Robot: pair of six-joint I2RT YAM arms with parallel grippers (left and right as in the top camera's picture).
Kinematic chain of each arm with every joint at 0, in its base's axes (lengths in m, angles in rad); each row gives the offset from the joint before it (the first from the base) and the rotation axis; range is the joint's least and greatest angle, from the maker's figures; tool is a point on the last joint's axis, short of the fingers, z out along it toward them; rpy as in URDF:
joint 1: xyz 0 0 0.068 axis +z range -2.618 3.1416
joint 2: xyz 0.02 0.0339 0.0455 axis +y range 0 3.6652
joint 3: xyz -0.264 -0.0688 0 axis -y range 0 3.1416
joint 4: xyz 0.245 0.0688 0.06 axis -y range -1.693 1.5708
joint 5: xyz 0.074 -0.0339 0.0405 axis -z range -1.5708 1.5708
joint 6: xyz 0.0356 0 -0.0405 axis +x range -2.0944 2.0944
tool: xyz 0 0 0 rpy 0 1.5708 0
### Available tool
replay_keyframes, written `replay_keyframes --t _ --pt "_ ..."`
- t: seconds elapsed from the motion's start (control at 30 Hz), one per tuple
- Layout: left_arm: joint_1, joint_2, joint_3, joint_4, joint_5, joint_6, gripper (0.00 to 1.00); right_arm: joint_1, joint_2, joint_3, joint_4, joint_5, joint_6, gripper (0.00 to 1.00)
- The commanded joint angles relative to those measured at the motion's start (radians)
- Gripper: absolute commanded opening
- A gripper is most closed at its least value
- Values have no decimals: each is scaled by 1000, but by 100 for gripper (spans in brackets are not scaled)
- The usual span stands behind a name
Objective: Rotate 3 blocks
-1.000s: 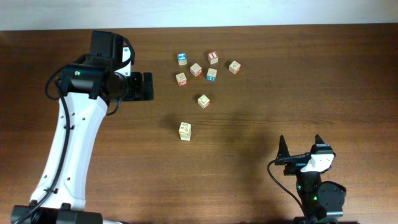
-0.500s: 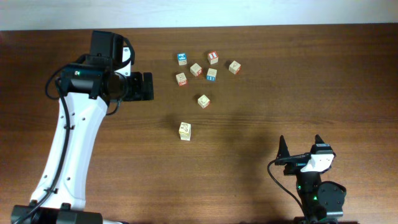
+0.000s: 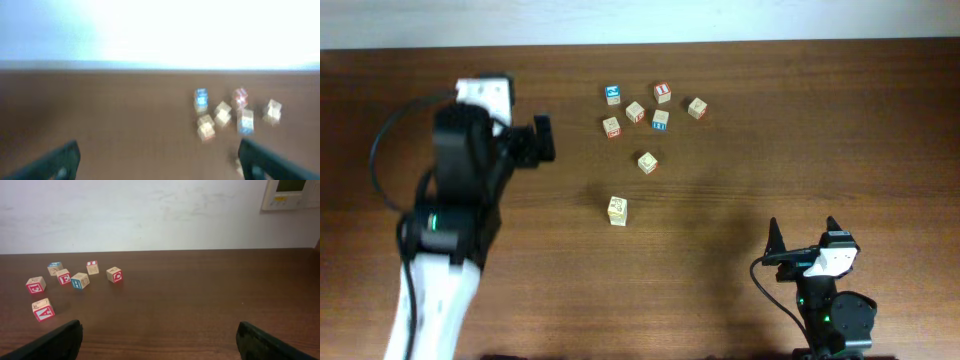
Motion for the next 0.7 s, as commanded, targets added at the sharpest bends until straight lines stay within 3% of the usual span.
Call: replay_keyframes --t 0.0,0.13,0.33,0.43,0.67 --pt "82 -246 -323 192 66 96 99 -6 -8 -9 -2 2 -8 98" --pt "145 -537 -626 363 110 229 99 -6 -8 -9 -2 2 -8 98" --pt "162 -901 -937 458 104 357 99 -6 -8 -9 -2 2 -8 98" --pt "162 -1021 -1065 523 87 360 99 -6 -8 -9 -2 3 -8 98" --pt "162 -1125 -1089 302 47 381 99 -6 -8 -9 -2 2 -8 98"
